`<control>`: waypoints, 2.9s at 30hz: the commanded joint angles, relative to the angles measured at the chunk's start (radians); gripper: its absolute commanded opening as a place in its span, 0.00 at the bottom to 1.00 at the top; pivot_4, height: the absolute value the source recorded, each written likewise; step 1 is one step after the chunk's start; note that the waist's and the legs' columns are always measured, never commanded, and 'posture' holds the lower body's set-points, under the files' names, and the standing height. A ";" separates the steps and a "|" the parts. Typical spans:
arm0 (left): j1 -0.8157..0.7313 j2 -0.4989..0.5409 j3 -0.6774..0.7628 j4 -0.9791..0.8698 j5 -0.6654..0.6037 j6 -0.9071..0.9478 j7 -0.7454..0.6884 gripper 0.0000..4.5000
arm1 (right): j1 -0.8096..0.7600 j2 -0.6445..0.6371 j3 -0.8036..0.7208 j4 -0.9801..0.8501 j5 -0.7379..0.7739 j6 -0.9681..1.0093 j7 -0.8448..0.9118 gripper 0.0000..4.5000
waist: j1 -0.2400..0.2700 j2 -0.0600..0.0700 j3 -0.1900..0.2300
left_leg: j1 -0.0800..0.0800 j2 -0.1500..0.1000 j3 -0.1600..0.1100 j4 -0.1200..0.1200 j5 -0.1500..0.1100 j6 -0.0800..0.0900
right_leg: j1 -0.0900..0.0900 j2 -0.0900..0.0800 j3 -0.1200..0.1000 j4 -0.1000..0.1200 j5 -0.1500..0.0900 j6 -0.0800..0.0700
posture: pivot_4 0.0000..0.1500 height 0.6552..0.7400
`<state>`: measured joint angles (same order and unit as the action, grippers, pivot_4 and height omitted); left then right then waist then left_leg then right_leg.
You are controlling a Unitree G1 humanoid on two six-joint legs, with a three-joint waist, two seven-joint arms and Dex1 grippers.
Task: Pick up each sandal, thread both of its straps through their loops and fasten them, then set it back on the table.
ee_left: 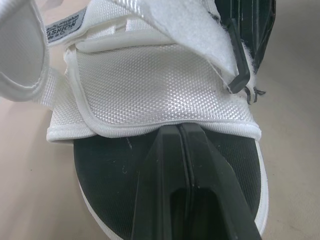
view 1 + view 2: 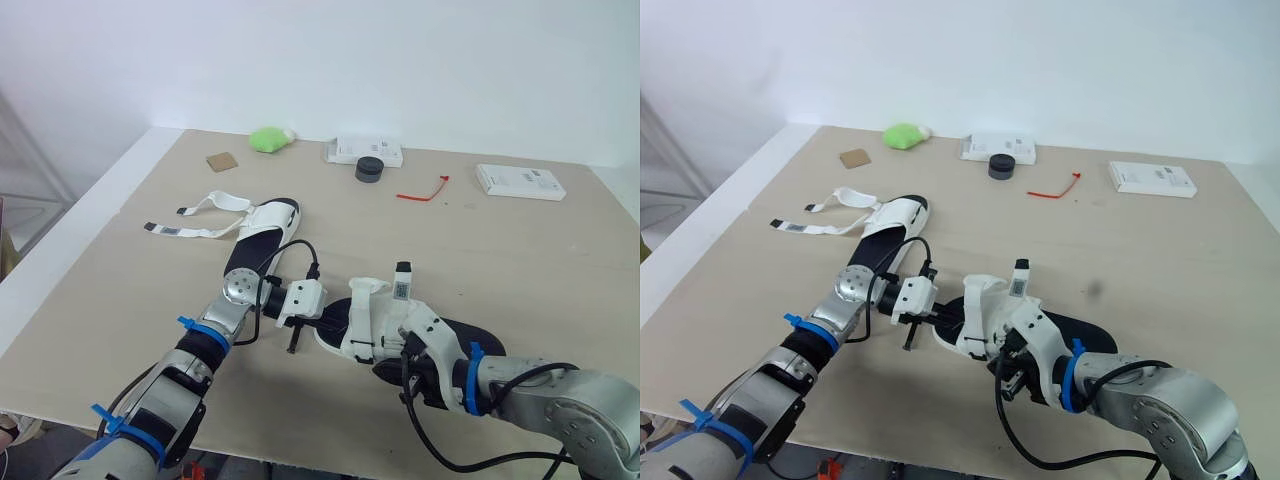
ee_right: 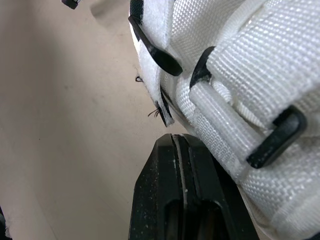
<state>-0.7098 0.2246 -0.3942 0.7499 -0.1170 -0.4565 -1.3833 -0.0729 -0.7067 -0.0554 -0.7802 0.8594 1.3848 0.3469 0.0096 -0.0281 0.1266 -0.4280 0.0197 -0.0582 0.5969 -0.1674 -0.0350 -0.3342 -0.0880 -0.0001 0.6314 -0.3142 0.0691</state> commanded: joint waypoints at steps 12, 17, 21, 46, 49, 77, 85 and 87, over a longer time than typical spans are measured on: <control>0.065 0.018 -0.093 0.138 0.142 0.049 -0.014 0.00 | 0.013 0.016 -0.232 -0.018 0.321 0.029 -0.021 0.52 | 0.001 0.000 0.002 | -0.001 -0.002 0.000 0.000 0.000 0.001 | 0.000 -0.001 -0.001 0.000 0.000 0.002 | 1.00 1.00; 0.062 0.017 -0.094 0.141 0.143 0.047 -0.015 0.00 | 0.037 0.013 -0.184 -0.022 0.329 0.014 -0.082 0.52 | 0.001 0.000 0.003 | -0.001 -0.003 0.000 0.000 0.000 0.001 | 0.000 -0.003 -0.001 0.000 0.000 0.002 | 1.00 1.00; 0.061 0.020 -0.093 0.141 0.144 0.045 -0.018 0.00 | 0.034 0.017 -0.142 -0.026 0.307 -0.013 -0.120 0.52 | 0.001 0.001 0.003 | -0.002 -0.003 0.000 0.000 0.000 0.001 | -0.001 -0.003 -0.001 0.000 0.000 0.002 | 1.00 1.00; 0.063 0.021 -0.093 0.146 0.145 0.043 -0.011 0.00 | -0.053 -0.010 -0.069 0.031 0.354 -0.083 -0.196 0.52 | 0.000 0.002 0.005 | -0.002 -0.002 -0.001 0.000 0.000 -0.001 | -0.002 -0.007 -0.001 0.000 0.000 0.002 | 1.00 1.00; 0.064 0.024 -0.092 0.142 0.143 0.046 -0.012 0.00 | -0.066 0.007 -0.054 0.041 0.347 -0.087 -0.209 0.52 | 0.000 0.003 0.005 | -0.002 -0.001 0.000 0.000 0.000 -0.001 | -0.002 -0.008 -0.002 -0.001 0.000 0.001 | 1.00 1.00; 0.064 0.023 -0.091 0.142 0.143 0.048 -0.013 0.00 | -0.037 0.024 -0.078 0.045 0.458 -0.125 -0.336 0.52 | 0.000 0.005 0.008 | -0.003 0.002 0.002 -0.002 -0.001 -0.001 | -0.004 -0.015 -0.014 -0.001 0.000 0.001 | 1.00 1.00; 0.063 0.023 -0.091 0.141 0.143 0.048 -0.013 0.00 | -0.039 0.075 -0.058 0.130 0.538 -0.153 -0.380 0.52 | 0.000 0.005 0.008 | -0.003 0.002 0.002 -0.003 -0.001 -0.001 | -0.004 -0.016 -0.012 -0.001 0.000 0.000 | 1.00 1.00; 0.063 0.024 -0.090 0.142 0.144 0.048 -0.012 0.00 | -0.041 0.065 -0.058 0.137 0.557 -0.159 -0.382 0.47 | 0.000 0.005 0.008 | -0.003 0.002 0.002 -0.003 -0.001 -0.001 | -0.004 -0.016 -0.012 -0.001 0.000 0.000 | 1.00 1.00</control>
<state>-0.7224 0.2203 -0.3889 0.7646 -0.1174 -0.4602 -1.3853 -0.0929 -0.6325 -0.0959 -0.6506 1.4004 1.2656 -0.0240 0.0095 -0.0229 0.1344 -0.4311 0.0212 -0.0566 0.5944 -0.1681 -0.0360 -0.3381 -0.1043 -0.0125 0.6300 -0.3138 0.0696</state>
